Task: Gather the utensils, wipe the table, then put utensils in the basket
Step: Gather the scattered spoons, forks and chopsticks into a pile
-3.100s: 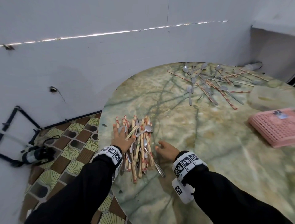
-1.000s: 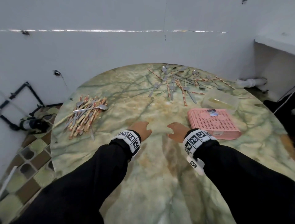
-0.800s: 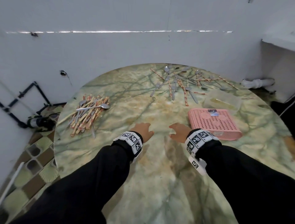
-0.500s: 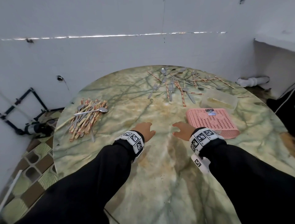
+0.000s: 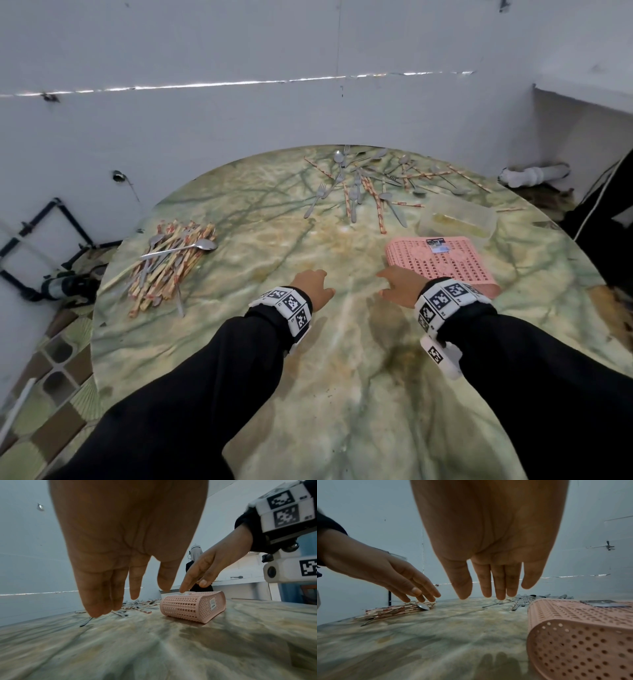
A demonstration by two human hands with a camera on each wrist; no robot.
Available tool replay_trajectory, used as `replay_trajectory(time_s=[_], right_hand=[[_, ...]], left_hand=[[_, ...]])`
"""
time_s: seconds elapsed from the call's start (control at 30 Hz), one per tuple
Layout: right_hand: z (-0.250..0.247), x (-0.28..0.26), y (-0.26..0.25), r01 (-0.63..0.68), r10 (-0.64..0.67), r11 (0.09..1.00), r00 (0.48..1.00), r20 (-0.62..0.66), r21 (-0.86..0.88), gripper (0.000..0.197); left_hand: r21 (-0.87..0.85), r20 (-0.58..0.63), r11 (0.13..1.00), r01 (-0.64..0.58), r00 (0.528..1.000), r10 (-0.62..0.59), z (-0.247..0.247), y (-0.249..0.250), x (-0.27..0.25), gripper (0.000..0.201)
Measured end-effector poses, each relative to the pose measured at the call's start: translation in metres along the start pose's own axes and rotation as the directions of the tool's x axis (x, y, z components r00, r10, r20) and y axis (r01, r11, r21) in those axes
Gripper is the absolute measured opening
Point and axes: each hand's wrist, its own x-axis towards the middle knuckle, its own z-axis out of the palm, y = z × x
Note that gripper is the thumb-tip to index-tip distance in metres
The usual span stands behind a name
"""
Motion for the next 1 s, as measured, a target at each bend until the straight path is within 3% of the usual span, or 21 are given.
replay_trajectory(time_s=[0.13,0.27,0.37,0.47,0.6,0.83,1.0], right_hand=[[-0.008,0.008,0.019,0.001,-0.001,1.000,1.000,0.004,0.001,0.049],[-0.016,0.016,0.054,0.035,-0.034,0.998,0.999,0.027,-0.050,0.014],[-0.030,0.022,0.091,0.099,-0.096,0.994,0.994,0.056,-0.044,0.028],[-0.044,0.030,0.131,0.192,-0.189,0.980,0.980,0.054,-0.055,0.005],[-0.061,0.034,0.189,0.255,-0.255,0.967,0.966,0.052,-0.004,0.026],[-0.087,0.021,0.270,0.341,-0.338,0.939,0.939,0.055,-0.044,0.050],[-0.102,0.012,0.313,0.383,-0.380,0.922,0.923,0.052,-0.063,0.051]], left_hand=[[-0.019,-0.013,1.000,0.013,1.000,-0.013,0.004,0.019,0.010,0.055],[-0.035,-0.018,0.999,0.039,0.999,-0.040,0.008,0.051,0.028,0.055],[-0.068,-0.058,0.997,0.035,0.998,-0.039,0.013,0.088,0.047,0.055],[-0.146,-0.145,0.989,0.036,0.988,-0.058,0.021,0.131,0.063,0.051],[-0.250,-0.164,0.965,0.080,0.979,-0.124,0.036,0.197,0.075,0.049],[-0.222,-0.170,0.960,0.170,0.963,-0.210,0.059,0.292,0.075,0.049],[-0.200,-0.157,0.954,0.225,0.953,-0.258,0.070,0.331,0.077,0.050]])
